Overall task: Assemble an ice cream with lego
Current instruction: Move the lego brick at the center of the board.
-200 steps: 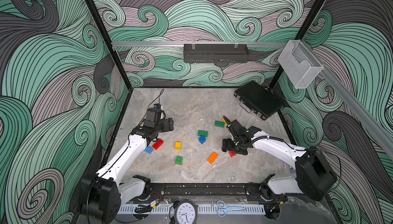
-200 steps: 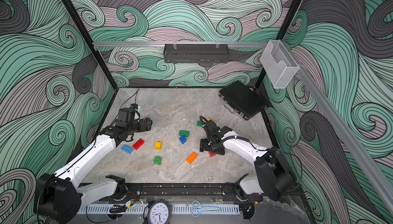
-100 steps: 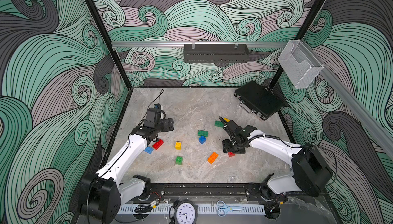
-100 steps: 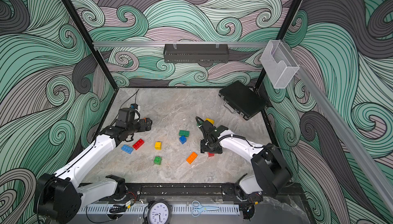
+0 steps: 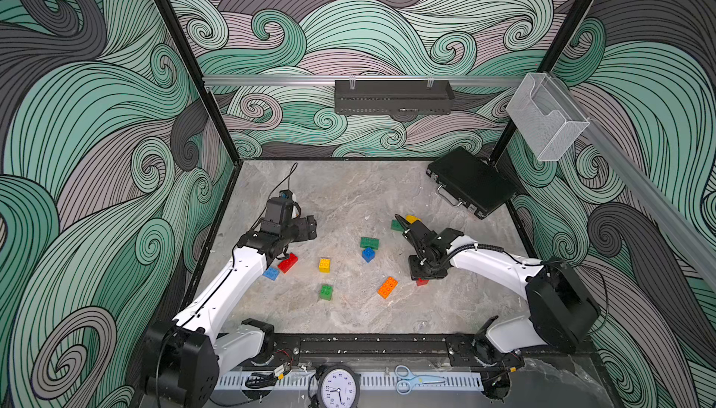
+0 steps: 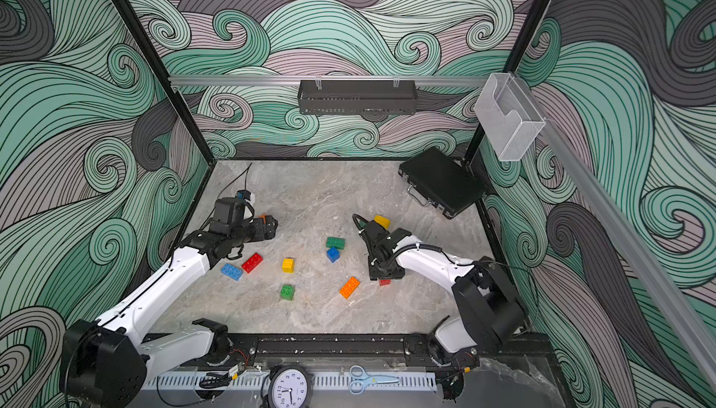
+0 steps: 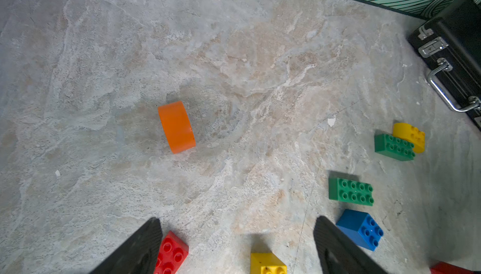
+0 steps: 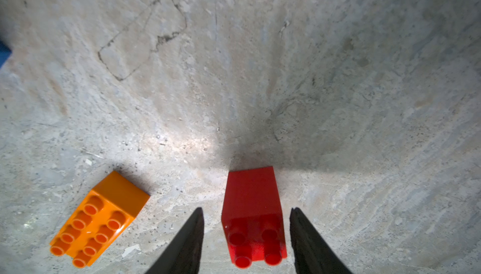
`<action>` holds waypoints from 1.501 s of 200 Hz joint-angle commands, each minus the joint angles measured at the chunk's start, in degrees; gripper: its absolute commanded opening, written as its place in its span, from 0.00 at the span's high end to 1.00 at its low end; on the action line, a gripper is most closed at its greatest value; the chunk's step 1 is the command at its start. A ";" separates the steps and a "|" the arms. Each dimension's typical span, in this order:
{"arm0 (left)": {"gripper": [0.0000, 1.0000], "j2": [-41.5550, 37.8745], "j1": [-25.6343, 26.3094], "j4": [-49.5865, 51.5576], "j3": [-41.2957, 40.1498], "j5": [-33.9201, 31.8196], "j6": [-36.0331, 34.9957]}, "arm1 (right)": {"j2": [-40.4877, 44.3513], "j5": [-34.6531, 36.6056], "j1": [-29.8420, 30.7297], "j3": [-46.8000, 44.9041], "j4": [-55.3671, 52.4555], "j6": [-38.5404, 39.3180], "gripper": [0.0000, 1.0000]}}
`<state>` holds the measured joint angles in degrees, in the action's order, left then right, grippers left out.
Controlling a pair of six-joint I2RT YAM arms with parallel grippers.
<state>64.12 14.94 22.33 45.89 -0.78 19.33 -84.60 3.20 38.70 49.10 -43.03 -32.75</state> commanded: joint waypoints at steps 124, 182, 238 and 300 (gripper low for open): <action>0.08 -1.80 0.40 -0.49 -1.24 4.99 2.21 | -12.45 5.03 0.52 12.21 2.80 2.74 0.71; 0.08 -3.47 0.42 0.75 -1.47 4.08 1.94 | -17.93 4.49 -0.55 17.30 1.76 4.04 0.70; 0.08 -3.69 0.36 0.96 -1.44 3.98 1.94 | -18.14 5.05 -0.60 18.75 -1.24 3.09 0.43; 0.07 -3.80 0.35 1.54 -1.50 4.55 2.64 | -11.42 4.21 -0.21 19.95 -3.86 4.37 0.27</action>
<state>61.28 15.14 22.37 44.42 3.27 21.28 -101.01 7.09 38.35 66.87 -43.68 -29.06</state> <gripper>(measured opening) 0.928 0.714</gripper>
